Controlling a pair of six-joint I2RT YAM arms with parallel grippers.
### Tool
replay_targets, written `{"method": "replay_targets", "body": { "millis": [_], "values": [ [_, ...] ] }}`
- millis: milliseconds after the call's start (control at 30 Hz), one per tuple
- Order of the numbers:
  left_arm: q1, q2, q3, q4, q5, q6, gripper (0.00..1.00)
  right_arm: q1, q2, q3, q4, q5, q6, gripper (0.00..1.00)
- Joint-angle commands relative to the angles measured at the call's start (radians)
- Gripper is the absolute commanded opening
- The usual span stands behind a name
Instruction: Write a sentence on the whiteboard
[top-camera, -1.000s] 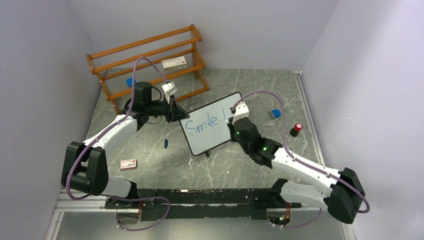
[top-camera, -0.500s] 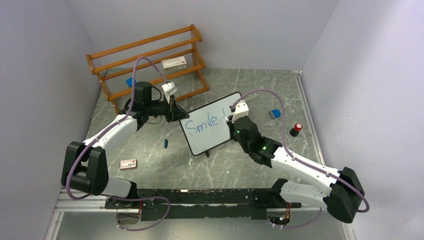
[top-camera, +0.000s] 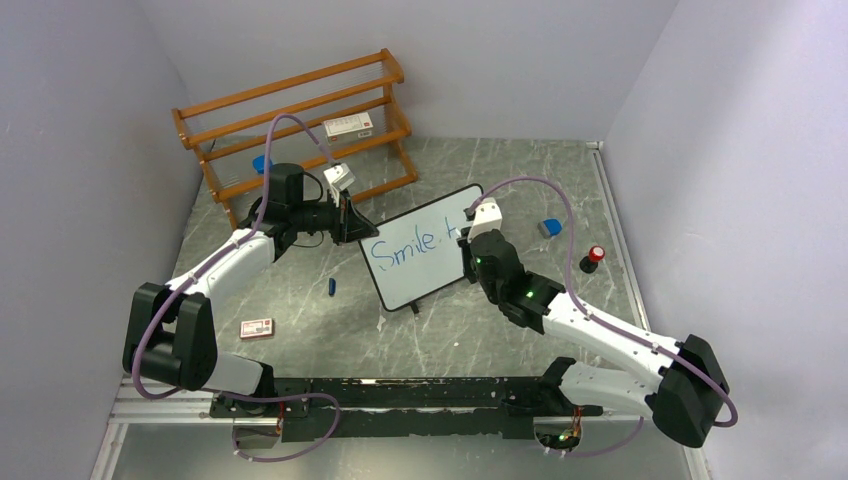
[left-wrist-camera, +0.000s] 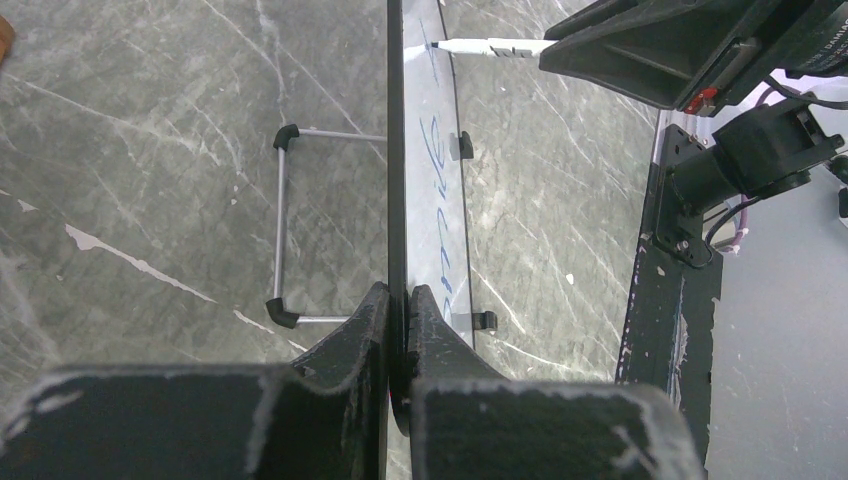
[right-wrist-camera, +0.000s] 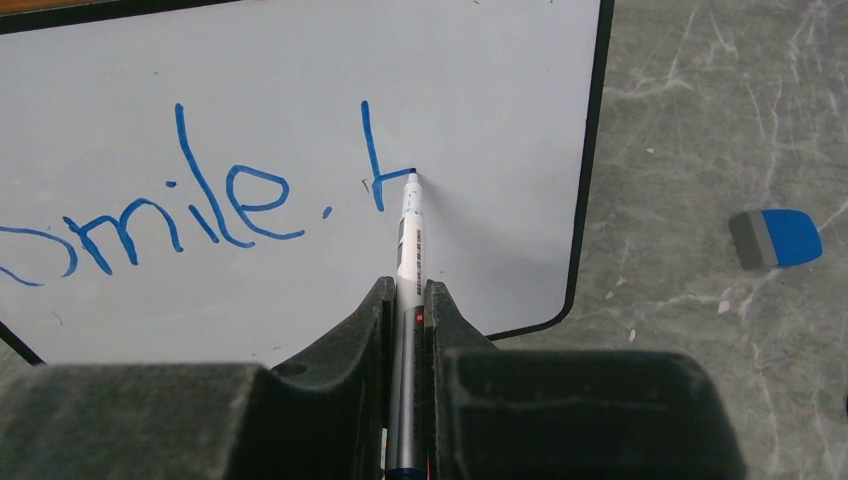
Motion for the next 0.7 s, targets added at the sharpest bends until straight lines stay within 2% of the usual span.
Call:
{"method": "replay_targets", "body": {
  "millis": [0, 667],
  "values": [
    [0.003, 0.025, 0.011, -0.039, -0.005, 0.056, 0.05, -0.012, -0.008, 0.010, 0.003, 0.005, 0.009, 0.00],
    [0.004, 0.026, 0.012, -0.040, -0.005, 0.055, 0.05, -0.011, -0.038, -0.030, -0.053, -0.065, 0.065, 0.00]
  ]
}}
